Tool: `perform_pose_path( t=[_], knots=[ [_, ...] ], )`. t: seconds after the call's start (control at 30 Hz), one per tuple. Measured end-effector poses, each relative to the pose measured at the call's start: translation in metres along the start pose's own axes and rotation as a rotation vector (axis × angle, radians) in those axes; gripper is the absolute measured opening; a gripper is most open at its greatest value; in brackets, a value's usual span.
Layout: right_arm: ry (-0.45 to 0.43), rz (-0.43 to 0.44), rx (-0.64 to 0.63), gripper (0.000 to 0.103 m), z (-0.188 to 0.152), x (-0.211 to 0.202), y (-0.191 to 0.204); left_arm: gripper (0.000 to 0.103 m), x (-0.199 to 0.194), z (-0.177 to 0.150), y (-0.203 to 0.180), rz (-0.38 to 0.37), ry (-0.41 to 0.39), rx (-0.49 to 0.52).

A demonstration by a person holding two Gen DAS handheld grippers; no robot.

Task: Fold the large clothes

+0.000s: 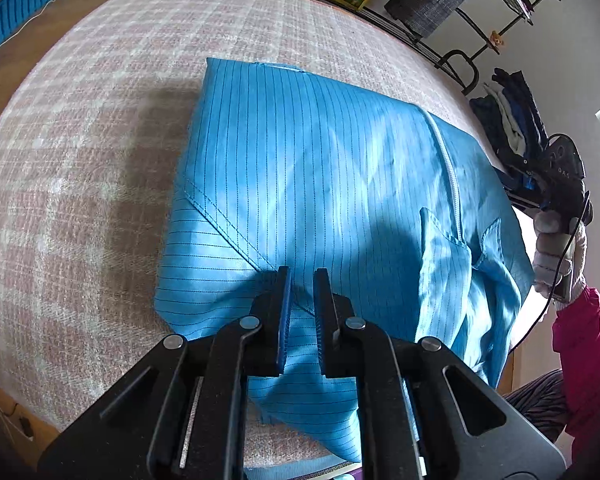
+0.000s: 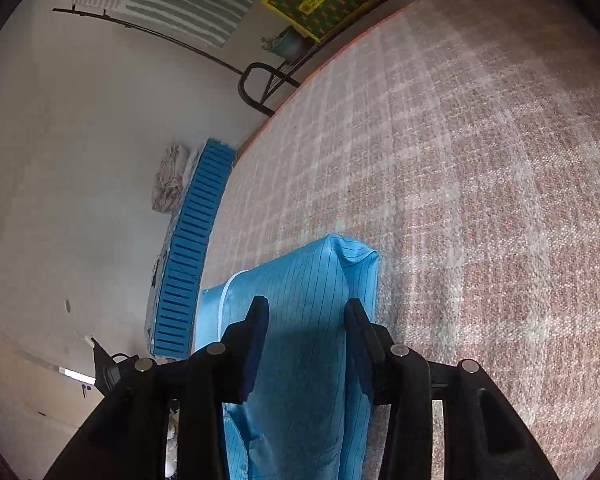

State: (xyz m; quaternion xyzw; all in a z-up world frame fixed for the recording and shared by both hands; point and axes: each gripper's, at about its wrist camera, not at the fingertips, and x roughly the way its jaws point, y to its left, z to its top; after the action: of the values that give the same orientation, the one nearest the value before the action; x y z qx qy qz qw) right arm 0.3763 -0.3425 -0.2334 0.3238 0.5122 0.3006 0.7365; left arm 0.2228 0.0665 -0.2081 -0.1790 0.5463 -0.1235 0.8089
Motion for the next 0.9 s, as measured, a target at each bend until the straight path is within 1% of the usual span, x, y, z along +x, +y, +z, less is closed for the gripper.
perform_pose_path(
  t=[0.07,0.13,0.2,0.27,0.33,0.43,0.47,0.5,0.53,0.6,0.67,0.7,0.77,0.8,0.83,0.87,0.9],
  knots=[
    [0.055,0.059,0.008,0.043,0.006,0.018,-0.003,0.009,0.003,-0.001,0.000,0.002,0.003,0.011],
    [0.082,0.088,-0.011,0.043,0.010,0.031,0.002,0.009,0.005,-0.001,-0.003,0.022,-0.001,0.036],
    [0.085,0.121,-0.015,0.043,0.016,0.037,0.004,0.009,0.007,-0.001,-0.007,0.035,-0.002,0.054],
    [0.065,0.155,0.014,0.043,0.024,0.038,0.000,0.009,0.008,0.000,-0.007,0.032,-0.001,0.049],
    [0.049,0.154,0.044,0.043,0.027,0.036,-0.007,0.009,0.009,0.001,-0.006,0.025,0.002,0.046],
    [0.038,0.088,0.032,0.042,0.029,0.030,-0.012,0.009,0.009,0.001,-0.008,0.031,0.002,0.071],
    [0.039,0.078,0.037,0.043,0.028,0.030,-0.014,0.009,0.010,0.000,-0.009,0.032,0.001,0.075],
    [0.036,0.085,0.050,0.043,0.027,0.029,-0.017,0.009,0.012,0.003,-0.013,0.030,0.000,0.072],
    [0.042,0.110,0.070,0.043,0.025,0.029,-0.021,0.009,0.013,0.003,-0.012,0.027,0.002,0.069],
    [0.073,0.142,0.079,0.042,0.018,0.036,-0.023,0.009,0.013,0.004,-0.011,0.020,0.006,0.062],
    [0.106,0.106,0.037,0.038,0.010,0.040,-0.017,0.009,0.012,0.004,-0.008,0.018,0.008,0.062],
    [0.113,0.103,0.025,0.038,0.005,0.040,-0.013,0.009,0.012,0.004,-0.008,0.019,0.008,0.064],
    [0.131,0.133,0.043,0.037,-0.005,0.038,-0.012,0.009,0.012,0.004,-0.007,0.019,0.007,0.066],
    [0.136,0.133,0.047,0.036,-0.010,0.036,-0.012,0.009,0.012,0.003,-0.006,0.018,0.007,0.067],
    [0.135,0.126,0.043,0.028,-0.014,0.032,-0.012,0.009,0.011,0.003,-0.006,0.017,0.007,0.067],
    [0.126,0.123,0.041,0.023,-0.018,0.029,-0.010,0.009,0.011,0.003,-0.005,0.016,0.007,0.066],
    [0.109,0.144,0.041,0.017,-0.020,0.023,-0.008,0.009,0.011,0.003,-0.004,0.017,0.007,0.065]
  ],
)
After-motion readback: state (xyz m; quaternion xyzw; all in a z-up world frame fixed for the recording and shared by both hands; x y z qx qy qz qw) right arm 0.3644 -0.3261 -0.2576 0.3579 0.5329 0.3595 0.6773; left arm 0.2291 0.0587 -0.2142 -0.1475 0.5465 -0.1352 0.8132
